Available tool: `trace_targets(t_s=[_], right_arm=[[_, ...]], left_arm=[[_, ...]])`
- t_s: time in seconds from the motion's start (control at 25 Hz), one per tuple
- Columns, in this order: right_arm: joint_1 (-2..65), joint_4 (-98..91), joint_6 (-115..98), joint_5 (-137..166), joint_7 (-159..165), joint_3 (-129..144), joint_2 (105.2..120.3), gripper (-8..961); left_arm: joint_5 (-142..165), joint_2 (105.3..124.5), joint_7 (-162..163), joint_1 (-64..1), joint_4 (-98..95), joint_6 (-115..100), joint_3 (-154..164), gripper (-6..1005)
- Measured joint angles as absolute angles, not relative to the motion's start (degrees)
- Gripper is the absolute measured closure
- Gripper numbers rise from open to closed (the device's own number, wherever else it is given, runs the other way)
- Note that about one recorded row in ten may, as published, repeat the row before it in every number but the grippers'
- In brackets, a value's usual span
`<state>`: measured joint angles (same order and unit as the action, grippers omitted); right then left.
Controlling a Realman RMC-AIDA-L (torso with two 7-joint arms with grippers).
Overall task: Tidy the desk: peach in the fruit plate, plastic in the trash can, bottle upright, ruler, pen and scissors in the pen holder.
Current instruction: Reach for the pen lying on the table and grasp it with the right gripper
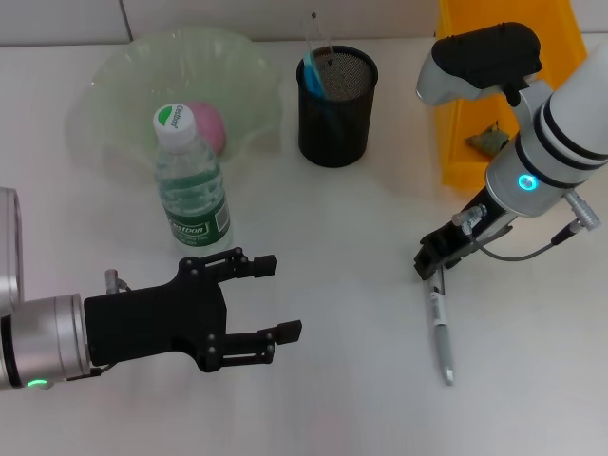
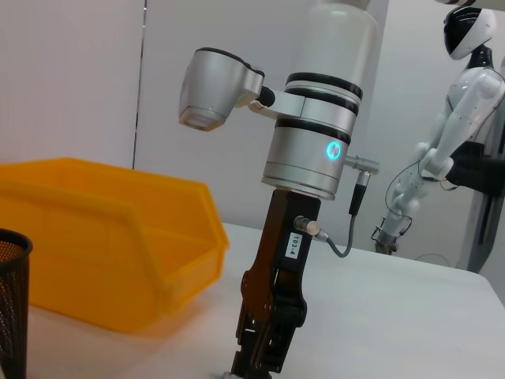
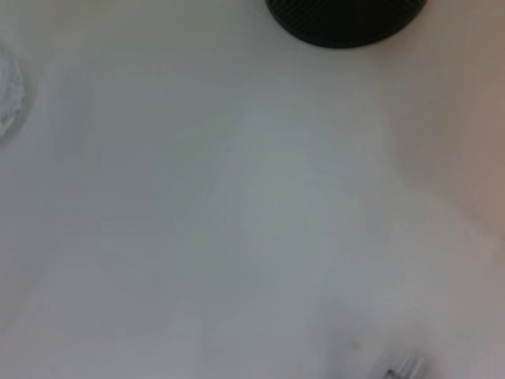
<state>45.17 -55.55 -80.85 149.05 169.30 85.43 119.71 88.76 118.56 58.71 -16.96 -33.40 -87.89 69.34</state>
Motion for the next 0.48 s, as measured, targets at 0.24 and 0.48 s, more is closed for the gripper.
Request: trace_targets(t_s=[0.24,0.48], right_arm=[[45.2,-55.5,-80.9,149.1,169.3,85.6,119.70,669],[45.3,-55.5,-81.2,149.1,169.3,86.5,119.63,713]], left_arm=[[88.8,118.56,58.7,-16.9,-33.4,-87.9,69.3,186],[88.8,118.56,58.7,-16.9,-33.4,-87.8,69.3,186]])
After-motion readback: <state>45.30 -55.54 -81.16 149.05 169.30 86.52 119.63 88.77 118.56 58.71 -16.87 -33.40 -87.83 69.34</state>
